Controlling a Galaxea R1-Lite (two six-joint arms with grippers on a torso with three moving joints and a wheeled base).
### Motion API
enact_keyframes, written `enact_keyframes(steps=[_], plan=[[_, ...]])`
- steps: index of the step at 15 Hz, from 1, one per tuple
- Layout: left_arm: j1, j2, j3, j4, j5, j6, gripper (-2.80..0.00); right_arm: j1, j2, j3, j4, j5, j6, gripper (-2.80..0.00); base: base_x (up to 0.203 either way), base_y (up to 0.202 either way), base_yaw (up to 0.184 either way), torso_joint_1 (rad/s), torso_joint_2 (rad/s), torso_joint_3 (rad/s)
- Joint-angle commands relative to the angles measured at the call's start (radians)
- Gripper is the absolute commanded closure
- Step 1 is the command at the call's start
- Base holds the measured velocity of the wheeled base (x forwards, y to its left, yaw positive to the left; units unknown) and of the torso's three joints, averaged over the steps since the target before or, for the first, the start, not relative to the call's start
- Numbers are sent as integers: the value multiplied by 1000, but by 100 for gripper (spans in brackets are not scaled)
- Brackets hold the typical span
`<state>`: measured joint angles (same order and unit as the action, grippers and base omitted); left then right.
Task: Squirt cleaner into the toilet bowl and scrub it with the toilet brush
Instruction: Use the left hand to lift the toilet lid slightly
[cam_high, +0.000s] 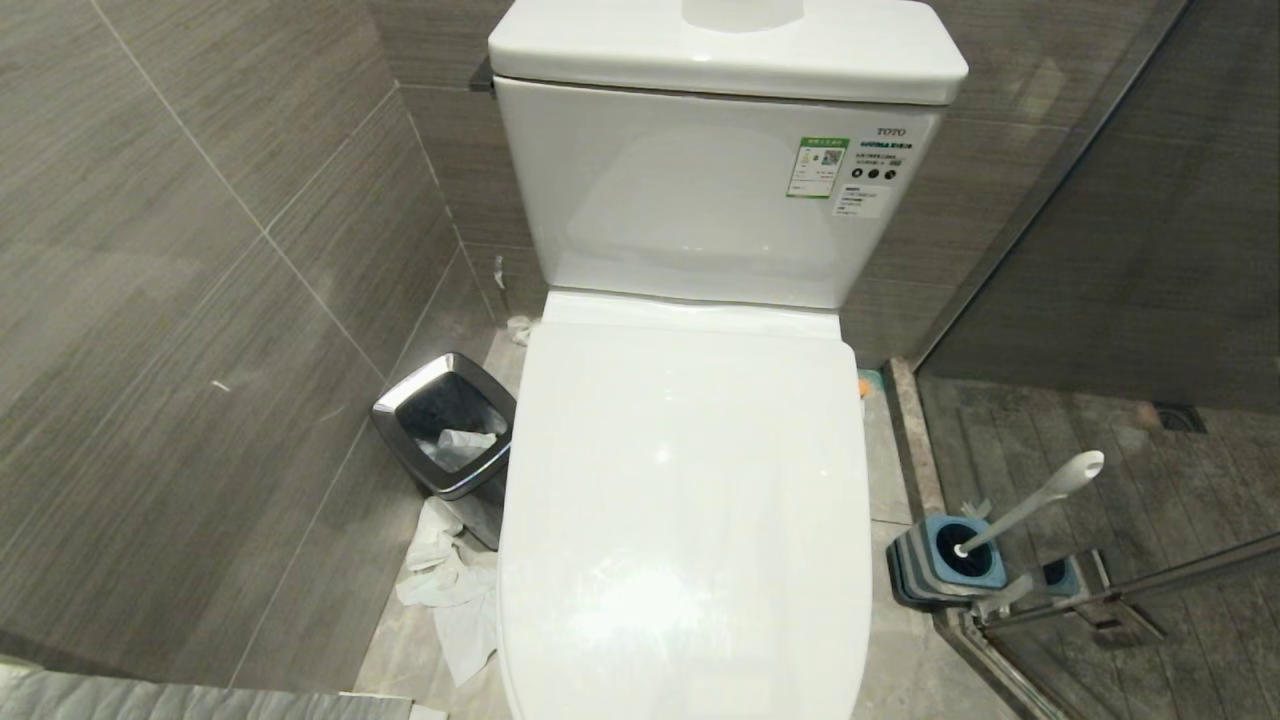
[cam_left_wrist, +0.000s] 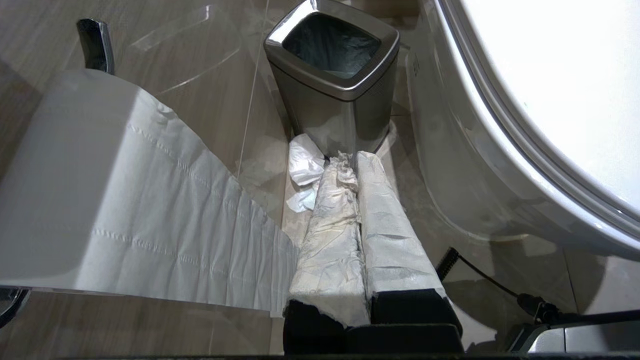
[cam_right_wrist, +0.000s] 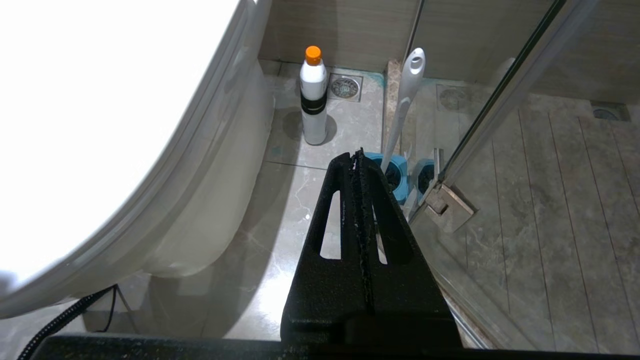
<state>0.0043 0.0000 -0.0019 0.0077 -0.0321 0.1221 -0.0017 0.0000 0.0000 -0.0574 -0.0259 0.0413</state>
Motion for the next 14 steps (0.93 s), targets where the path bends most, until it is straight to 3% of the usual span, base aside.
enact_keyframes(steps=[1,8,14], plan=[[0,2,-1,3,0,1,0,0,0,26,-1,0,0,0,0,0,0,0,0,0],[-1,0,-12,3,-2,11,0,0,0,26,-1,0,0,0,0,0,0,0,0,0],[-4,79,-189,123,-22,29,0,0,0,25,-1,0,-1,0,0,0,0,0,0,0]])
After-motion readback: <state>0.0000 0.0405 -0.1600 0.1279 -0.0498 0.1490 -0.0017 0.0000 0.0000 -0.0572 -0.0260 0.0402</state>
